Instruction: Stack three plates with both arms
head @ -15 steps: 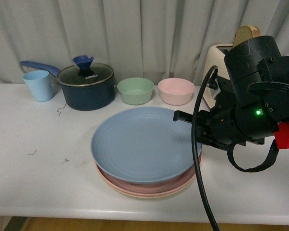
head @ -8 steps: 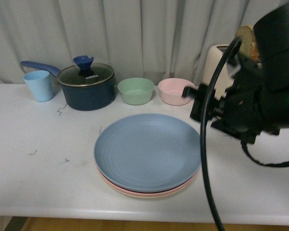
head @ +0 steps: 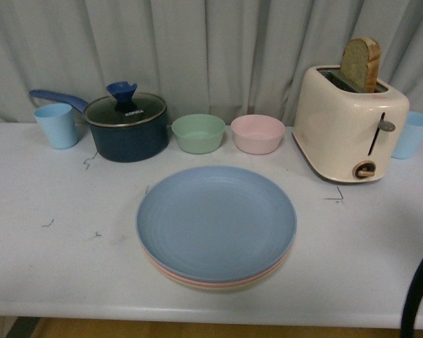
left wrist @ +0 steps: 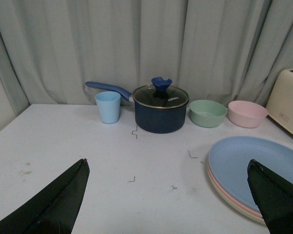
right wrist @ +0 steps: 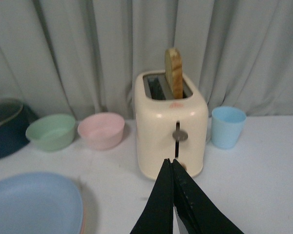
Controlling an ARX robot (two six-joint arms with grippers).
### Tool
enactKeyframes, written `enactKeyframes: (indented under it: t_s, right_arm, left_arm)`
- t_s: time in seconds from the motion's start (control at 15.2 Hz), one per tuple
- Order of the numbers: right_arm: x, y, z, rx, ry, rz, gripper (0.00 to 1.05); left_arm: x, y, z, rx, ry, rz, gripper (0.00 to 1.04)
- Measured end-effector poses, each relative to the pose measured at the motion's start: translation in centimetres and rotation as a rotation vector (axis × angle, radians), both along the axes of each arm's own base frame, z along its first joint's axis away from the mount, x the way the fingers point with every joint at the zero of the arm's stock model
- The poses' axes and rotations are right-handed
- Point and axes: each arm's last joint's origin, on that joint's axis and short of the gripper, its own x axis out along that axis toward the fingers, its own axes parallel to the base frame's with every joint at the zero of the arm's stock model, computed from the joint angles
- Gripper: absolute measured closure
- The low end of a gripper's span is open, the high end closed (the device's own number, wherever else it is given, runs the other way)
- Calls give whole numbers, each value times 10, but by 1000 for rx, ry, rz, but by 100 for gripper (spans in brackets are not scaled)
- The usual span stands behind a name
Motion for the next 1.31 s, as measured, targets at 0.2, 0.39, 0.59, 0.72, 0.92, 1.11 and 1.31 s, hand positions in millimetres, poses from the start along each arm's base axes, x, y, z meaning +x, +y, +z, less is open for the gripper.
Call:
enactKeyframes:
  t_s: [0.2,0.39,0.59,0.72,0.92,1.11,1.31]
  right_arm:
    - [-34,-17,-7,-17,35,-13,103]
    - [-61,-24,-8,-20,45,6,103]
    - [-83,-39,-5,-18,32,-2,103]
    - [-94,-41,-6,-18,38,-11,103]
    - [-108,-41,-5,-17,32,-9,103]
    - [-118,-41,-3,-18,26,-9,103]
    - [-127,-41,0,-17,13,-9,103]
  left_arm:
    - [0,0,0,0,0,0,7]
    - [0,0,0,0,0,0,7]
    - [0,0,0,0,0,0,7]
    - [0,0,0,0,0,0,7]
    - [0,0,0,0,0,0,7]
    - [0,0,0,0,0,0,7]
    - [0,0,0,0,0,0,7]
